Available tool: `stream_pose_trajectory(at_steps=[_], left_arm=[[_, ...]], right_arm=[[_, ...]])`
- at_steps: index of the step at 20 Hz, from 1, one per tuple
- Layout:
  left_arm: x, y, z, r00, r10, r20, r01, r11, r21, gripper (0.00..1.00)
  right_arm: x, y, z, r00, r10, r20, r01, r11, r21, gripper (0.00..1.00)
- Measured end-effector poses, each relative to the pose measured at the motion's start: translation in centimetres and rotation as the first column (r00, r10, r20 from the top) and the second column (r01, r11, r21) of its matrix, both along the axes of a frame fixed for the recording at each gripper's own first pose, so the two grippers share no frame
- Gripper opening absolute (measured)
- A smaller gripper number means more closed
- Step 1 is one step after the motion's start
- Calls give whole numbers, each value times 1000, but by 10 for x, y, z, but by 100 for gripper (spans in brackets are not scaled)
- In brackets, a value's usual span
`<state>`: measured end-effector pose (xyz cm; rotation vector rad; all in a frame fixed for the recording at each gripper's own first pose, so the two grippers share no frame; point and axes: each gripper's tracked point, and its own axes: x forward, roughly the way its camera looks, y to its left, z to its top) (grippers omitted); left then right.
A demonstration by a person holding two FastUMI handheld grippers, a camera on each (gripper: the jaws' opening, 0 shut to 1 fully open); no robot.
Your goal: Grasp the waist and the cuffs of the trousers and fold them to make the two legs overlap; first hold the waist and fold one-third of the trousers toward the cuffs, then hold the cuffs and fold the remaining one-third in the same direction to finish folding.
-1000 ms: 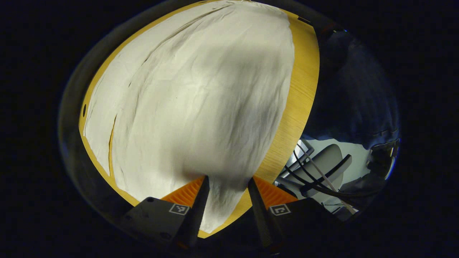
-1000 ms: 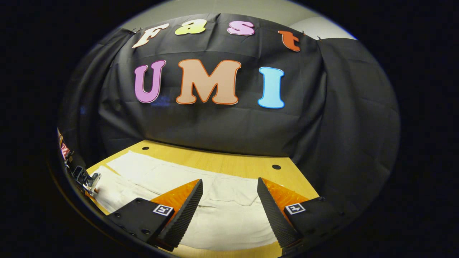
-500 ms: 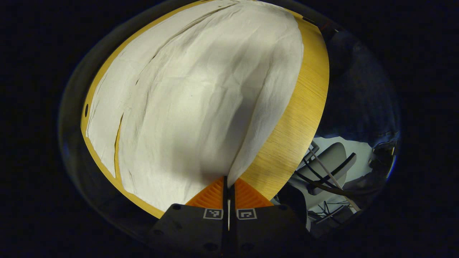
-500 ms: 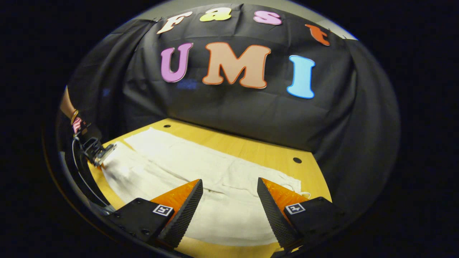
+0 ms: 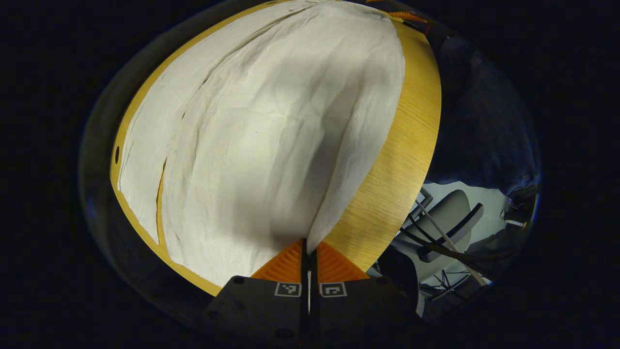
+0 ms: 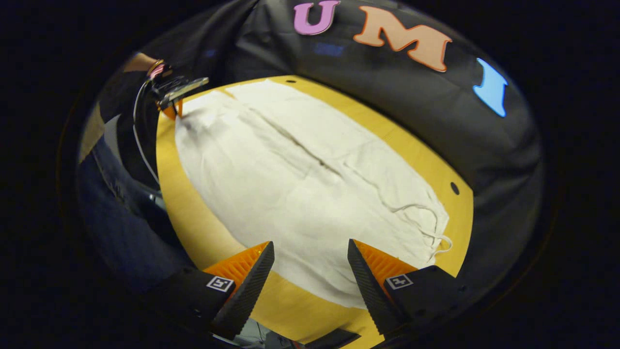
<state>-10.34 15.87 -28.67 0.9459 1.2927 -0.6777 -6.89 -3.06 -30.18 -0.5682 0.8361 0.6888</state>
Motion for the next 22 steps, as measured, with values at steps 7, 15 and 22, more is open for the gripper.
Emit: stream_pose_trajectory(at_steps=[7, 15, 22], left_arm=[[0, 1, 0, 1000, 7, -1, -7, 1000, 3, 0], [-1, 0, 0, 1000, 27, -5, -27, 1000, 0, 0], [-1, -3, 1, 999, 51, -13, -51, 999, -11, 0]], right_arm=[[-23, -40, -42, 975, 101, -198, -129, 983, -134, 98], [-28, -41, -55, 945, 117, -307, -171, 973, -154, 95], [-20, -51, -51, 956, 67, -287, -130, 970, -205, 45]])
